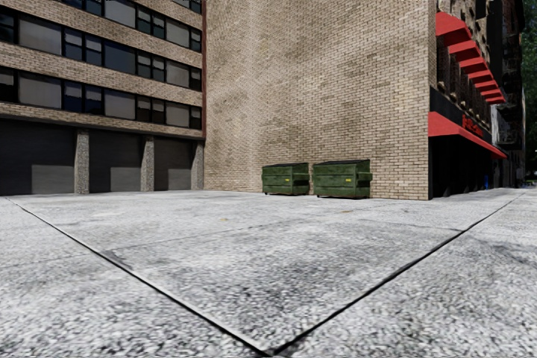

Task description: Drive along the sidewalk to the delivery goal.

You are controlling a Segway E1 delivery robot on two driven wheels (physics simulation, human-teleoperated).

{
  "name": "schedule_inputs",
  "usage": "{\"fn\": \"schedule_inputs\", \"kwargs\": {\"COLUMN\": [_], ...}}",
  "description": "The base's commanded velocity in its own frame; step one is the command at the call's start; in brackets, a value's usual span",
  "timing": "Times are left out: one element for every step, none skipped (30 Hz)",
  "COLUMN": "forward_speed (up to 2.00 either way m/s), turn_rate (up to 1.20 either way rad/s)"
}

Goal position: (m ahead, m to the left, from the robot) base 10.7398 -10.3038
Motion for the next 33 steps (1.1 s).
{"fn": "schedule_inputs", "kwargs": {"forward_speed": [2.00, 2.00, 2.00, 2.00, 2.00, 2.00, 2.00, 2.00, 2.00, 2.00, 2.00, 2.00, 2.00, 2.00, 2.00, 2.00, 2.00, 2.00, 2.00, 2.00, 2.00, 2.00, 2.00, 2.00, 2.00, 2.00, 2.00, 2.00, 2.00, 2.00, 2.00, 2.00, 2.00], "turn_rate": [-0.61, -0.61, -0.61, -0.62, -0.62, -0.62, -0.62, -0.62, -0.62, -0.62, -0.62, -0.62, -0.62, -0.62, -0.62, -0.62, -0.62, -0.62, -0.62, -0.62, -0.62, -0.62, -0.62, -0.62, -0.62, -0.62, -0.62, -0.62, -0.62, -0.62, -0.62, -0.62, -0.62]}}
